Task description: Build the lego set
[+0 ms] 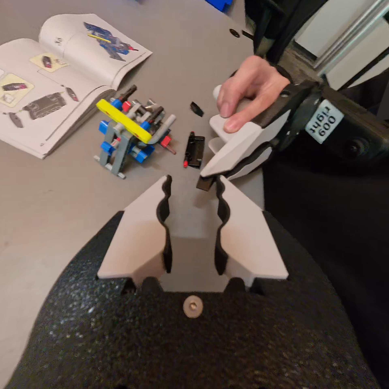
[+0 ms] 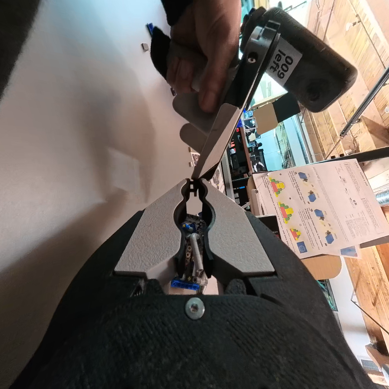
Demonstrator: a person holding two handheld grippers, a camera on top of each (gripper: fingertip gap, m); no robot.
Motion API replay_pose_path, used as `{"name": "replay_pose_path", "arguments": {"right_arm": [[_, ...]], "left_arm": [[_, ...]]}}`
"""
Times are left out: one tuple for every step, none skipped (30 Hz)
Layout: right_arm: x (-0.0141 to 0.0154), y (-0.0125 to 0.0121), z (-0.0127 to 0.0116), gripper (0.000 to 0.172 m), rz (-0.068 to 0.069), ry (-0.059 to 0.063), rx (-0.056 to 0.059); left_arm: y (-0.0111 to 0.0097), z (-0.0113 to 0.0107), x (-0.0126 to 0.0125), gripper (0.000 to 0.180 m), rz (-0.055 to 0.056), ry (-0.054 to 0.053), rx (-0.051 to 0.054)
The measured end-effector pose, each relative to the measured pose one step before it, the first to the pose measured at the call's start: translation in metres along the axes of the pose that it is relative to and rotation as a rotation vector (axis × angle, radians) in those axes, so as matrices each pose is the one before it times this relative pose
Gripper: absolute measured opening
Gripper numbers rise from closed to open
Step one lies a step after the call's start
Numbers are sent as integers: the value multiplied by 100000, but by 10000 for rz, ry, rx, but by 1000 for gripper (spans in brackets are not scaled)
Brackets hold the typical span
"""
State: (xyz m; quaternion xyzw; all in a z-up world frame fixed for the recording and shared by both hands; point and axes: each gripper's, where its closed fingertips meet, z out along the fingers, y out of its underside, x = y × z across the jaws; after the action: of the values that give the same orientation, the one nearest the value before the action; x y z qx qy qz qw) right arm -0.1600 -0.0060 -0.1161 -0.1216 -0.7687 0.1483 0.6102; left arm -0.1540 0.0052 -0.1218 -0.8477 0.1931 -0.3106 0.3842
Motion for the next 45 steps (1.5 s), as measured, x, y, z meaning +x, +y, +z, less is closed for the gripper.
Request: {"name": "replay_pose_path", "arguments": {"right_arm": [[118,22,4,4,-34,40,-10],[83,-36,-8,5,-22,33,11],[-23,-35,7,5,15,-25,3],[-60,-2,36,5,-11,-34,-13],[-33,118,17,4,-53,-4,-70],[-48,49,27,5,-28,-18,-6],[-56,33,57,5,73,-15,-2],[-27,78,52,5,79,12,-25],[26,128,1,6,135,45,-68],[137,162,-88,11,294,54,-83],[169,124,-210,13,436,-11,-32],[138,132,-330,14,449,-82,-21],[366,178,-440,14,411,46,-40],[655,316,-514,14,430,214,-131],[610,502,-523,11,494,135,-246],[656,798,-482,9,657,117,-397],[717,1051,-486,9,724,121,-515],[876,1160,-565,7,703,181,-564],[966,1403,-576,4,796,176,-681],[758,1572,-510,6,833,-21,-720],[506,1617,-444,8,765,-204,-677],[315,1587,-402,11,597,-309,-618],[288,1518,-383,15,410,-285,-531],[113,1368,-362,20,243,-340,-405],[-179,1134,-333,23,84,-464,-259],[-196,862,-284,25,-27,-378,-102],[270,560,-196,25,34,-4,51],[35,323,-36,26,46,-144,111],[-404,226,84,26,-9,-404,97],[-177,115,181,26,-51,-220,54],[62,37,244,27,-120,-21,32],[119,62,246,27,-112,20,-34],[-141,102,231,28,-84,-161,-100],[-248,86,232,28,-57,-235,-63],[-228,138,251,27,11,-232,-63],[-222,189,230,26,59,-238,-77],[-191,-197,78,24,79,-216,162],[-122,-25,59,24,-24,-142,52],[-45,-44,-18,28,-76,-60,58],[18,-18,-81,30,-83,-38,17],[154,-97,-167,30,-54,2,38],[218,-243,-287,30,-40,6,123],[204,-394,-381,30,-45,-37,203],[278,-484,-452,30,-34,-14,243],[486,-522,-431,31,-18,101,253]], "left_arm": [[-19,-46,-215,42,78,-120,27],[-14,-42,216,37,81,122,-1],[26,11,591,24,88,314,-40],[37,75,416,15,123,167,-62],[7,67,-9,14,202,-130,-20],[50,23,-47,14,279,-128,-28],[31,-12,-99,14,176,-152,-21],[98,-12,-219,13,112,-201,-44],[150,-51,-340,13,154,-275,-23],[180,-79,-611,13,132,-459,22],[270,-61,-857,13,63,-657,24],[452,12,-1040,13,-14,-856,-34],[664,87,-1325,13,-78,-1159,-116],[621,182,-1039,13,-1,-1109,-75],[463,279,-315,13,150,-745,2],[499,315,28,13,200,-580,-109],[498,308,257,13,273,-429,-225],[421,275,382,13,273,-287,-249],[363,234,413,13,145,-200,-251],[265,205,469,13,3,-72,-179],[-29,78,281,13,-139,-87,4],[-23,-6,152,13,-120,-74,-48],[-54,4,163,14,-147,-10,-56],[-78,35,269,15,-203,89,-18],[-105,33,353,16,-231,148,3],[-69,41,343,16,-190,135,-7],[-37,23,184,16,-109,28,-15],[-13,-14,62,17,-17,-51,-30],[-1,-23,76,17,51,-35,-44],[2,-54,190,18,66,61,-47],[13,-46,124,19,-3,38,-52],[11,-29,131,19,-6,55,-47],[1,-32,190,19,28,112,-30],[16,-20,172,19,12,114,-40],[28,-46,181,19,-12,124,-56],[-1,-51,253,22,-37,173,-49],[-116,-74,345,24,-78,250,29],[-310,-201,104,26,-67,151,137],[-593,-358,-386,28,8,-66,242],[-933,-508,-728,29,67,-108,324],[-1231,-586,-1025,29,70,-74,352],[-1426,-578,-1581,30,17,-208,305],[-1625,-454,-2098,31,54,-335,270],[-1835,-294,-2324,31,113,-330,256],[-2030,-71,-2400,33,146,-304,265]]}}
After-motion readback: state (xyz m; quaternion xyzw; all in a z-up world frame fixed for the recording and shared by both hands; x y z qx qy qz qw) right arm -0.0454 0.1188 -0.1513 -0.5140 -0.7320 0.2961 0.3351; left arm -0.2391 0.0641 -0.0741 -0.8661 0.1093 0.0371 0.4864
